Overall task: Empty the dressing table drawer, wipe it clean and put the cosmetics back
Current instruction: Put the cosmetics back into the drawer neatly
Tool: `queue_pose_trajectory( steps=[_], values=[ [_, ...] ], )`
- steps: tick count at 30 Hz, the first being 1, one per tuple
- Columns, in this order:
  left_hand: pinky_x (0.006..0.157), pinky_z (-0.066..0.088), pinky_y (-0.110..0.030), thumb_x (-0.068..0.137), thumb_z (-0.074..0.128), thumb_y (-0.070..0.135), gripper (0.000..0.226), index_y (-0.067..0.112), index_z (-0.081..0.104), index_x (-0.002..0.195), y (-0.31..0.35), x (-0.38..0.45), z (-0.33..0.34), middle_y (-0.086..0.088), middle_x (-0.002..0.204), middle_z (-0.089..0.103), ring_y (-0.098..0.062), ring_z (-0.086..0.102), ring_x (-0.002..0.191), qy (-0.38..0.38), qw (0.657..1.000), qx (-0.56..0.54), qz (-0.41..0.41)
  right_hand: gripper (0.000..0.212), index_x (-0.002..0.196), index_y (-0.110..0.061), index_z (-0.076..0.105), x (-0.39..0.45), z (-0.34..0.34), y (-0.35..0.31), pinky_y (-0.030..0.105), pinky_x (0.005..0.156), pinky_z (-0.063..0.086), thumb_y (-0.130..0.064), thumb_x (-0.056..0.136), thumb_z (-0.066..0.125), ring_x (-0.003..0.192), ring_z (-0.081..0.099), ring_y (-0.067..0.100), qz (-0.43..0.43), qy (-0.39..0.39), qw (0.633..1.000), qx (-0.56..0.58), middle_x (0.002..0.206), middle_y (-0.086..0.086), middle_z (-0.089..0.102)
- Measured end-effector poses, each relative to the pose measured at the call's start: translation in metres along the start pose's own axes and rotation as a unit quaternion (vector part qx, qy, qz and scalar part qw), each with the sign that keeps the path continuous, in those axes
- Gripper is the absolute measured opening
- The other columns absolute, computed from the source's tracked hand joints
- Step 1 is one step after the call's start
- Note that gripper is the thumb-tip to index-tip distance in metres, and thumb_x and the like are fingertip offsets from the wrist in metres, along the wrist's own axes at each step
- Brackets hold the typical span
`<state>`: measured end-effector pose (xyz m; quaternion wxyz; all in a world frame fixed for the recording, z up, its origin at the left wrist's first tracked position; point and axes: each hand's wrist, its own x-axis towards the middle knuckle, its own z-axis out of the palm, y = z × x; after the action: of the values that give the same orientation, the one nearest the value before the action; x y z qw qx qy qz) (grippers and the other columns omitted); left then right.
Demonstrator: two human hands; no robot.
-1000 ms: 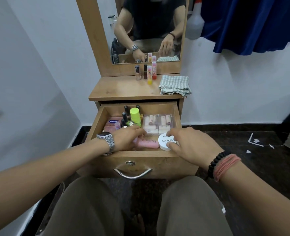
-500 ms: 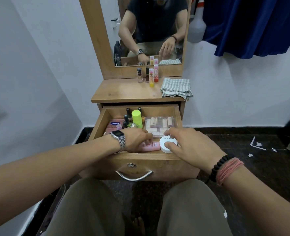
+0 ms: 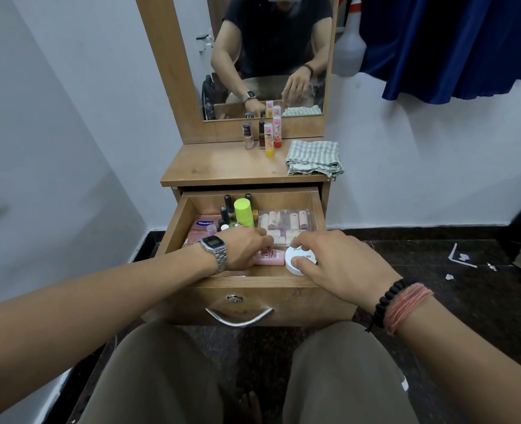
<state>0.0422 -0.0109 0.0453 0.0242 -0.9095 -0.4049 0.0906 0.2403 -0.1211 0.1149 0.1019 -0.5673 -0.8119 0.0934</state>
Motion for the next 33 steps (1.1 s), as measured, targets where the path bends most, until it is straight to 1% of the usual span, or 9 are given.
queue_pose_trajectory(
  steps=[6, 10, 14, 19, 23, 25, 28, 31, 33],
  values=[
    [0.072, 0.053, -0.033, 0.09, 0.054, 0.038, 0.031, 0.028, 0.054, 0.12, 0.0, -0.001, -0.021, 0.006, 0.113, 0.058, -0.019, 0.06, 0.096, 0.014, 1.0, 0.012, -0.021, 0.034, 0.128, -0.029, 0.053, -0.001, 0.0, -0.001, 0.033, 0.081, 0.046, -0.04, 0.098, 0.042, 0.108, 0.059, 0.02, 0.0, -0.01, 1.0, 0.006, 0.125, -0.003, 0.062],
    [0.068, 0.054, -0.031, 0.089, 0.053, 0.036, 0.017, 0.031, 0.065, 0.101, -0.028, 0.009, -0.065, 0.01, 0.096, 0.068, -0.014, 0.064, 0.083, 0.126, 0.987, -0.058, -0.085, 0.034, 0.125, -0.027, 0.055, -0.001, 0.004, -0.007, 0.034, 0.082, 0.049, -0.04, 0.097, 0.043, 0.104, 0.061, 0.021, -0.011, -0.016, 1.0, 0.004, 0.118, -0.002, 0.064],
    [0.064, 0.044, -0.016, 0.091, 0.056, 0.025, 0.012, 0.024, 0.064, 0.101, -0.054, 0.034, -0.101, 0.011, 0.097, 0.065, -0.01, 0.061, 0.086, 0.216, 0.96, -0.096, -0.147, 0.032, 0.121, -0.024, 0.057, -0.001, 0.006, -0.011, 0.037, 0.082, 0.052, -0.04, 0.098, 0.041, 0.102, 0.062, 0.023, -0.022, -0.022, 1.0, 0.001, 0.115, -0.001, 0.065],
    [0.081, 0.045, -0.034, 0.086, 0.058, 0.014, 0.034, 0.015, 0.058, 0.12, -0.076, 0.082, -0.117, -0.008, 0.119, 0.056, -0.026, 0.057, 0.104, 0.267, 0.948, -0.081, -0.155, 0.029, 0.12, -0.026, 0.057, -0.002, 0.011, -0.01, 0.034, 0.078, 0.05, -0.038, 0.098, 0.042, 0.098, 0.063, 0.024, -0.033, -0.013, 0.999, 0.003, 0.113, 0.0, 0.067],
    [0.093, 0.044, -0.035, 0.088, 0.051, 0.017, 0.045, 0.023, 0.052, 0.132, -0.084, 0.111, -0.123, -0.009, 0.132, 0.052, -0.029, 0.053, 0.116, 0.252, 0.95, -0.089, -0.164, 0.031, 0.128, -0.036, 0.053, -0.003, 0.009, -0.014, 0.03, 0.069, 0.041, -0.039, 0.098, 0.044, 0.095, 0.063, 0.023, -0.056, -0.008, 0.998, 0.023, 0.111, -0.001, 0.067],
    [0.089, 0.048, -0.036, 0.088, 0.045, 0.018, 0.039, 0.026, 0.057, 0.124, -0.087, 0.118, -0.123, -0.011, 0.125, 0.058, -0.031, 0.057, 0.11, 0.239, 0.951, -0.088, -0.174, 0.033, 0.131, -0.041, 0.048, -0.004, 0.007, -0.016, 0.028, 0.065, 0.038, -0.038, 0.098, 0.045, 0.092, 0.063, 0.024, -0.071, -0.007, 0.997, 0.031, 0.108, -0.001, 0.068],
    [0.083, 0.049, -0.034, 0.089, 0.047, 0.01, 0.027, 0.018, 0.068, 0.105, -0.083, 0.118, -0.121, -0.009, 0.113, 0.063, -0.028, 0.06, 0.101, 0.256, 0.948, -0.07, -0.177, 0.033, 0.13, -0.044, 0.048, -0.003, 0.008, -0.014, 0.028, 0.065, 0.039, -0.04, 0.098, 0.046, 0.091, 0.063, 0.023, -0.07, -0.014, 0.997, 0.04, 0.108, -0.003, 0.068],
    [0.08, 0.049, -0.033, 0.087, 0.048, 0.005, 0.026, 0.016, 0.07, 0.096, -0.078, 0.107, -0.121, -0.007, 0.107, 0.065, -0.025, 0.06, 0.097, 0.292, 0.937, -0.077, -0.173, 0.029, 0.121, -0.037, 0.056, 0.001, 0.01, -0.009, 0.032, 0.07, 0.048, -0.046, 0.097, 0.042, 0.093, 0.063, 0.025, -0.055, -0.018, 0.998, 0.026, 0.11, -0.001, 0.067],
    [0.08, 0.051, -0.034, 0.087, 0.048, 0.007, 0.025, 0.017, 0.069, 0.097, -0.073, 0.088, -0.124, -0.003, 0.104, 0.065, -0.02, 0.06, 0.094, 0.308, 0.933, -0.097, -0.158, 0.036, 0.115, -0.03, 0.059, 0.004, 0.01, -0.005, 0.038, 0.077, 0.052, -0.051, 0.095, 0.038, 0.093, 0.062, 0.026, -0.046, -0.017, 0.998, 0.024, 0.107, 0.0, 0.067]
  ],
)
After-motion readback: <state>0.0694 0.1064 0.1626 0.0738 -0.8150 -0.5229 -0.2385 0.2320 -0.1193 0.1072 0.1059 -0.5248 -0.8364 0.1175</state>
